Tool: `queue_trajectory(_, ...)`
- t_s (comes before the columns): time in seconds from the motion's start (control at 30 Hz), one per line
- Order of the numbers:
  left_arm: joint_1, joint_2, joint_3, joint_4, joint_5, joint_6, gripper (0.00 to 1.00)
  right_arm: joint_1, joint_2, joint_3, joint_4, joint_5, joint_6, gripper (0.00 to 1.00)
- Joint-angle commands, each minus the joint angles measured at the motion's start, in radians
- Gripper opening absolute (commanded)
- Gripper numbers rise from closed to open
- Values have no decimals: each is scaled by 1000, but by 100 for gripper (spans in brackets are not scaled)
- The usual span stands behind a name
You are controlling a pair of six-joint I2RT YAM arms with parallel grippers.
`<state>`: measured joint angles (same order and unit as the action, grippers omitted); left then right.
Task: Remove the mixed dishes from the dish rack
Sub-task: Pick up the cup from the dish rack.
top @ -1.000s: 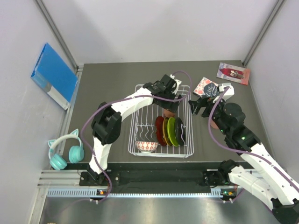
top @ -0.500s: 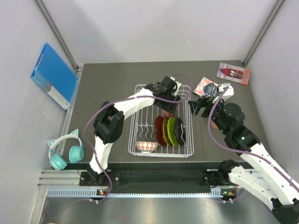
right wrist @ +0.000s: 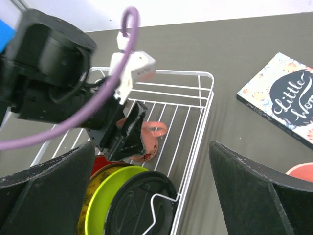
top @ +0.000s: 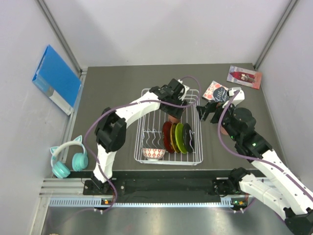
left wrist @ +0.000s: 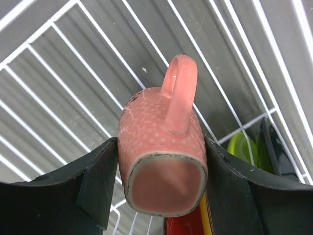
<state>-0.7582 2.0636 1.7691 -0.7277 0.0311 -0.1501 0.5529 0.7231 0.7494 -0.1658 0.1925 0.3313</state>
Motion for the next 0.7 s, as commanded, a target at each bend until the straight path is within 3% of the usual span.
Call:
queue_trajectory(0.0,-1,-157,75,8,-4,14,0,12,-2,67,15,-5,75,99)
queue_trajectory(0.2,-1,-240,72,40,39,-20,0,8,-25,65,35,13,188,100)
queue_trajectory(0.3,-1,-298,46,79,61,-42,0,5,-62,45,84,1,169,100)
queue_trajectory(0.5,14,-439,-75,260,108,-94,0,5,-155,1,158,-35,172,100)
queue_trajectory(0.6,68,-502,-155,397,240,-195,0,2,-203,-24,215,-68,215,100)
queue_trajectory(0.63,89,-528,-215,445,351,-283,0,2,-205,-21,215,-80,218,100)
queue_trajectory(0.67,136,-537,-249,581,415,-337,0,2,-195,-16,206,-109,216,100)
